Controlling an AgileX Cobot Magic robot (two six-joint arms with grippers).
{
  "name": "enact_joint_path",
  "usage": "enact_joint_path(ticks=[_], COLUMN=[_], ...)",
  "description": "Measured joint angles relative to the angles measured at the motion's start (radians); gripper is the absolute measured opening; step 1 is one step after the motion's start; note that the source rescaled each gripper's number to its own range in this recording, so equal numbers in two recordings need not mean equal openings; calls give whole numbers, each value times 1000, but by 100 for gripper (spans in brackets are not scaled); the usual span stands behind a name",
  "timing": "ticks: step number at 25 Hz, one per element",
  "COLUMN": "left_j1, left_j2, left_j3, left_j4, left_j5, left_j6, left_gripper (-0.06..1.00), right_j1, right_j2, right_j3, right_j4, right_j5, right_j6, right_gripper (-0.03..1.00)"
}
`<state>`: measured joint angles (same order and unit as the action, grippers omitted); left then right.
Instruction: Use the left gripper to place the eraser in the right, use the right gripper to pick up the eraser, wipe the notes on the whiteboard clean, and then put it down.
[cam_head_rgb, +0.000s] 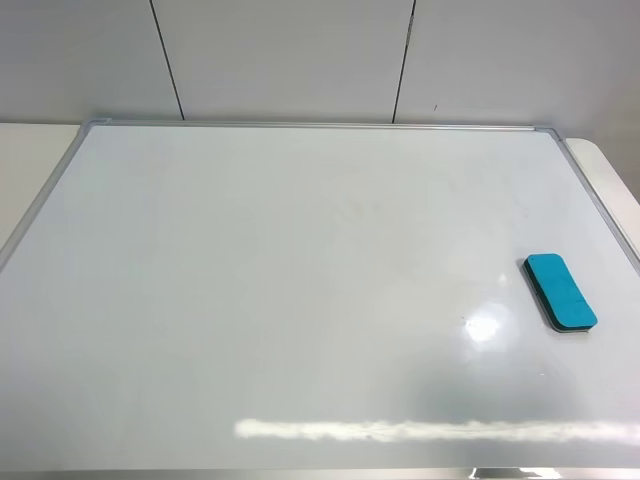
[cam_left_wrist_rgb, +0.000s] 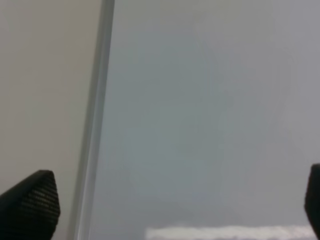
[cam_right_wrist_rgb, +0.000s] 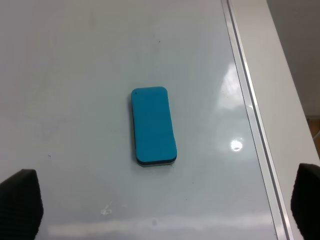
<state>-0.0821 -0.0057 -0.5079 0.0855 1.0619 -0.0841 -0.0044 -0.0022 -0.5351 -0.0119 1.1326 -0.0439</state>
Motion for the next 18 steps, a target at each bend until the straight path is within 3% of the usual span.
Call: enact_joint_path(ticks=[18], left_j1=[0], left_j2=[0], left_j3=[0], left_j4=[0], left_j5=[0], left_j6=[0], left_gripper=[100], right_j1=[0], right_j2=[0], right_j3=[0], right_j4=[0], right_j5=[0], right_j6=[0], right_gripper=[100])
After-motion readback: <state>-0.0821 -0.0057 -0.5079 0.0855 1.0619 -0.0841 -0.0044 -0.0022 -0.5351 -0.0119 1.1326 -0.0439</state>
